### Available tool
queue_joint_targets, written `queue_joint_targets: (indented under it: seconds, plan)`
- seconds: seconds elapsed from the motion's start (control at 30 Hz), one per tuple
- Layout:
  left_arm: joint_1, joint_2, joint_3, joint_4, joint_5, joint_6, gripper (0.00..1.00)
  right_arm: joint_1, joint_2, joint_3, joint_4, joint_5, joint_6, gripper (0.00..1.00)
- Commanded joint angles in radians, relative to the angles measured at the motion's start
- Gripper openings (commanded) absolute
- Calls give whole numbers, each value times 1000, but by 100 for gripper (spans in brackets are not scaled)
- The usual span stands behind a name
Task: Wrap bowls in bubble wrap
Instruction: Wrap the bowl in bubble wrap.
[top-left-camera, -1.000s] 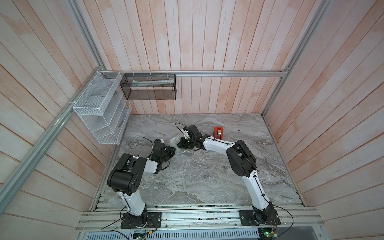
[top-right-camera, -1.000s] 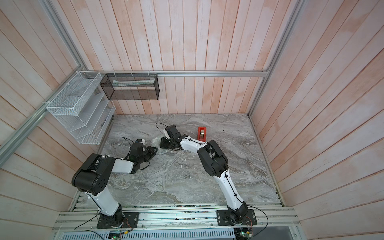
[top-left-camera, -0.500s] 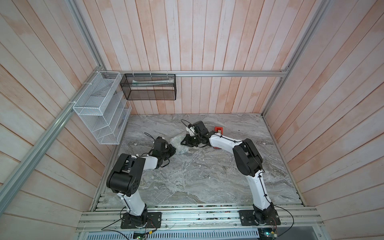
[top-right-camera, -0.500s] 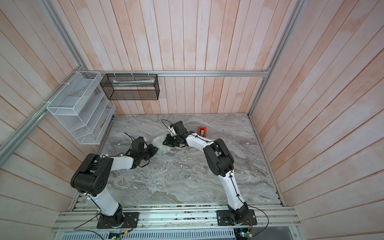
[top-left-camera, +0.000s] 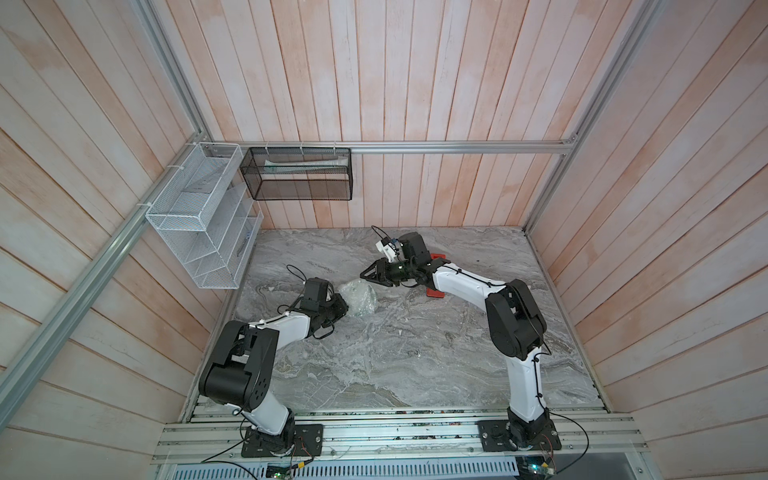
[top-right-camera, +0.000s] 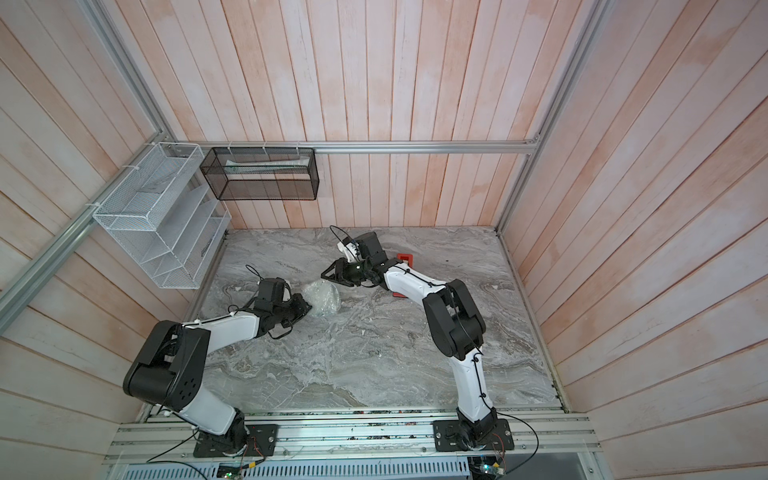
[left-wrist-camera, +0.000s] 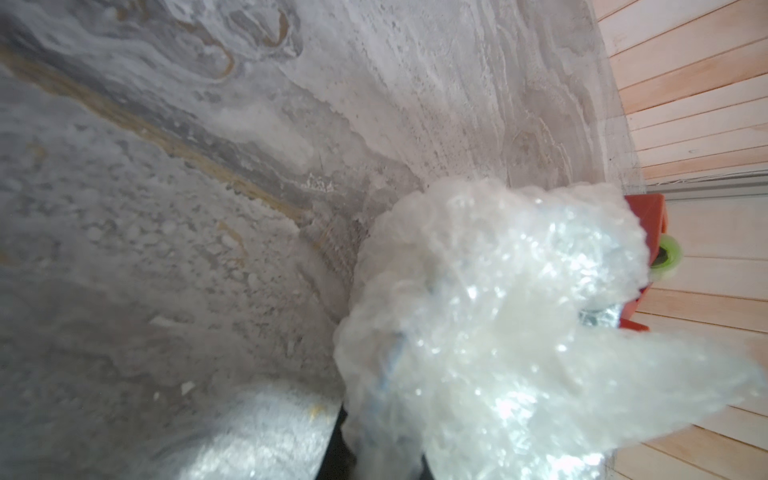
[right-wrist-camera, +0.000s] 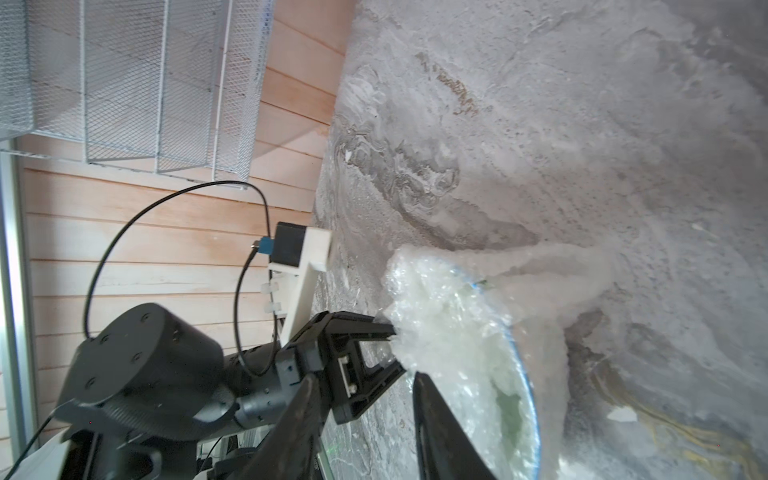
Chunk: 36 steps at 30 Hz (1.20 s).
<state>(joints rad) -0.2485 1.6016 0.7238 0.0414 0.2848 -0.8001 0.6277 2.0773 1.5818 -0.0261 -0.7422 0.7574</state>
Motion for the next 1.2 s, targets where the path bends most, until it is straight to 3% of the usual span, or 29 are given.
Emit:
queue_joint_targets:
  seconds: [0.0, 0.23, 0.5, 0.67, 0.93, 1.17]
  plan:
    - [3, -48, -4, -153, 16, 35, 0, 15, -70, -40, -42, -43, -73, 38]
    - [-3, -116, -20, -265, 11, 47, 0, 90, -181, -195, -133, 13, -187, 34]
    - [-40, -188, -64, -318, -12, 41, 0, 185, -115, -174, -147, 92, -195, 27]
    - [-48, -205, -89, -308, -13, 35, 0, 173, -40, -120, -166, 191, -159, 25]
    - [-51, -208, -131, -306, -36, 40, 0, 122, 57, -90, -128, 232, -140, 24]
    - [-48, -192, -164, -288, -59, 35, 0, 80, 41, -130, -88, 233, -107, 24]
